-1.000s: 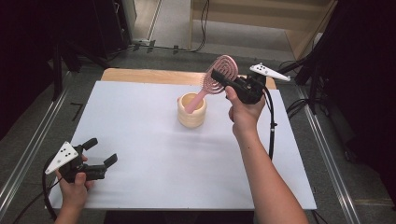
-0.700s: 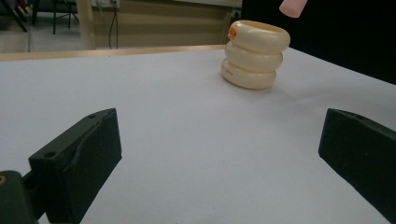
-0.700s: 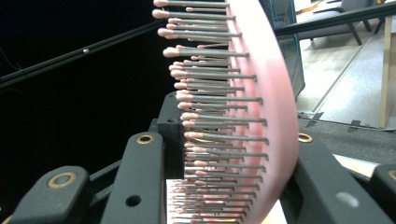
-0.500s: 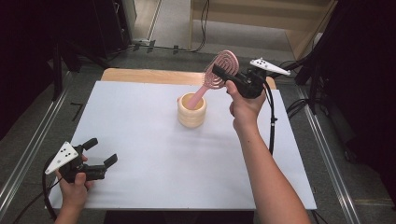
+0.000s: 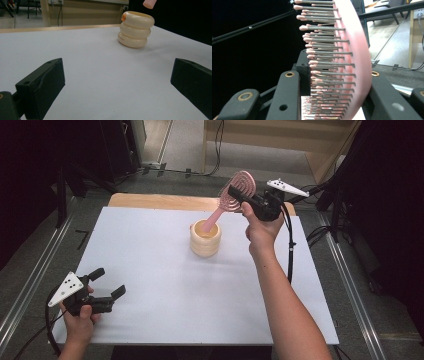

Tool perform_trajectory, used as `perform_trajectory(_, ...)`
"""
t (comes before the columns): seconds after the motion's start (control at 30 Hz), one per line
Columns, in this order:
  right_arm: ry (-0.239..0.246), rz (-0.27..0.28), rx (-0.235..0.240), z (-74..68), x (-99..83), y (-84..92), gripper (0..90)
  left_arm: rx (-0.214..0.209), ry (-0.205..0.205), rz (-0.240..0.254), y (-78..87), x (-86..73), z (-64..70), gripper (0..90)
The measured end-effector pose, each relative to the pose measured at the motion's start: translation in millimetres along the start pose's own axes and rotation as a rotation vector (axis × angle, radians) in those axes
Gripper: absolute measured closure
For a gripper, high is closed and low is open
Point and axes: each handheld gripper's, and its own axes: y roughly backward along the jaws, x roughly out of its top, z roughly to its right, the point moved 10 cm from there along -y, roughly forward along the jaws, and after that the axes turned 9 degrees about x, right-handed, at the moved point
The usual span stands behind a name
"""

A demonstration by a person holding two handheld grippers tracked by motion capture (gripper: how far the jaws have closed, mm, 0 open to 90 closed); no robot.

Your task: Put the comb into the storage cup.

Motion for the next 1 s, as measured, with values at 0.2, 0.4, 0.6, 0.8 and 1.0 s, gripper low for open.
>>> perform_trajectory(0.2,-0.001,-0.005,-0.013,6.4,-3.1,-4.3,62.0,-0.002,-0.002,0.000,0.2,-0.1,0.5,0.0)
perform_trajectory(0.4,-0.006,-0.011,-0.025,11.4,-6.7,-9.1,61.9,-0.006,0.000,-0.001,0.2,-0.1,0.5,0.0)
perform_trajectory(0.6,0.002,-0.025,-0.035,13.1,-11.5,-14.2,61.9,-0.008,0.000,-0.002,0.0,-0.2,0.7,0.0)
perform_trajectory(0.8,0.007,-0.036,-0.043,15.8,-17.4,-19.0,61.9,-0.008,0.001,-0.003,0.0,-0.3,0.7,0.0)
perform_trajectory(1.0,0.010,-0.051,-0.049,18.5,-24.2,-22.0,61.9,-0.009,0.000,-0.002,0.1,-0.2,0.8,0.0)
